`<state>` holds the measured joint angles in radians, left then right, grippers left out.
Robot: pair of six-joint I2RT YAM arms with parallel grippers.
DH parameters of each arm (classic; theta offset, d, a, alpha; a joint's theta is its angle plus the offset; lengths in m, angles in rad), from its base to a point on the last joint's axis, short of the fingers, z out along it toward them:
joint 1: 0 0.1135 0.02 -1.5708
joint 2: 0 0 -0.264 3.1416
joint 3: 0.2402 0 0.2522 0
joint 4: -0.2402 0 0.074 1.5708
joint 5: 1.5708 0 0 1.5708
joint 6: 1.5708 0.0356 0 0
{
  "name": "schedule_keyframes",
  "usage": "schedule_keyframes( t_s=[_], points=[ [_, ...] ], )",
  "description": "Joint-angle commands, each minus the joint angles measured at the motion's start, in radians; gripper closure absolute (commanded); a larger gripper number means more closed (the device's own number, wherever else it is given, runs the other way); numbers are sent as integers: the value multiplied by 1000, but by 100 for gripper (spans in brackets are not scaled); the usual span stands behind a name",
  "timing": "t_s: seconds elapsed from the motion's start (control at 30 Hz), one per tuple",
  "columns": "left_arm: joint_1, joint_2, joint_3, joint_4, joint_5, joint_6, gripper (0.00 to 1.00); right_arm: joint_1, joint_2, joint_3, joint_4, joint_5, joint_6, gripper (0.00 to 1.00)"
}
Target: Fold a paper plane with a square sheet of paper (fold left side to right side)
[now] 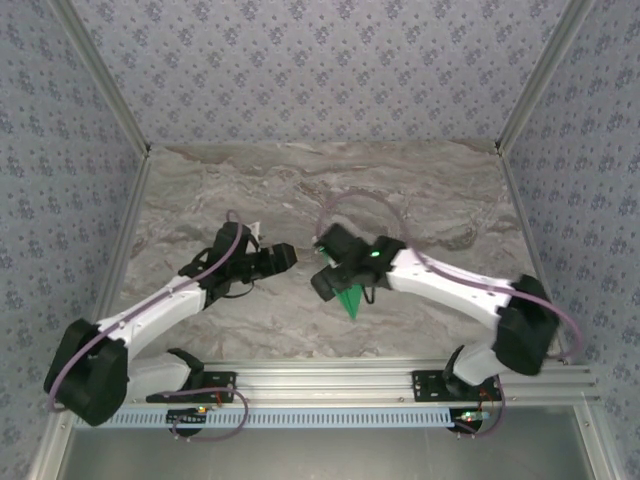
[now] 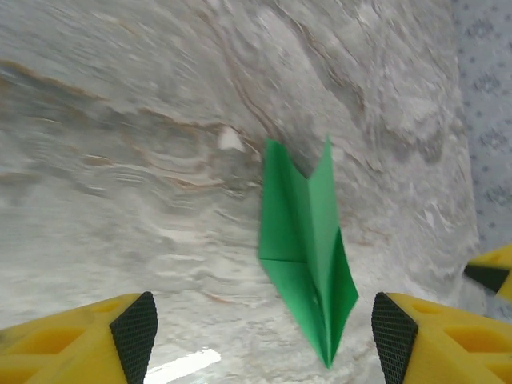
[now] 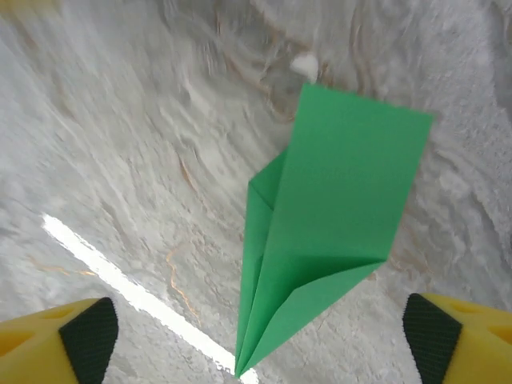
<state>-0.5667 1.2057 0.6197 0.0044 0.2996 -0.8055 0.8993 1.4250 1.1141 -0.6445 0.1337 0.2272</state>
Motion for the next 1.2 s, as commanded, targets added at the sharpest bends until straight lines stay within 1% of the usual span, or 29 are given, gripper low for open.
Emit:
schedule_keyframes(
  t_s=[0.0,0.07,0.17,0.37,0.43,0.53,0.63,0.7,0.77,0.8,0.87,0.93,1.0,1.17],
  points=[
    [-48,83,46,180,57,-48,26,-119,-121,-116,153,-231,32,0],
    [-70,152,66,214,59,-59,26,-214,-198,-189,227,-319,71,0],
    [-98,248,101,268,76,-76,26,-326,-294,-297,319,-413,123,0],
    [-132,435,203,317,121,-83,27,-519,-381,-449,441,-635,205,0],
    [-136,491,238,320,135,-82,28,-564,-388,-484,468,-693,217,0],
    [-139,573,281,332,152,-88,32,-611,-394,-523,490,-742,215,0],
    [-139,632,301,396,180,-103,36,-638,-391,-551,517,-784,207,0],
    [-136,666,304,458,202,-114,45,-654,-374,-560,534,-830,201,0],
    [-136,693,307,485,214,-121,58,-662,-336,-560,544,-872,184,3],
    [-137,699,305,503,218,-123,63,-665,-317,-560,552,-890,180,5],
    [-133,697,287,536,225,-124,72,-668,-250,-558,582,-931,173,13],
    [-124,682,263,553,231,-120,80,-670,-184,-551,611,-964,170,20],
    [-112,660,235,565,241,-109,86,-670,-130,-545,650,-986,162,26],
    [-69,585,138,661,305,-95,92,-673,-27,-533,758,-1019,136,30]
  ],
)
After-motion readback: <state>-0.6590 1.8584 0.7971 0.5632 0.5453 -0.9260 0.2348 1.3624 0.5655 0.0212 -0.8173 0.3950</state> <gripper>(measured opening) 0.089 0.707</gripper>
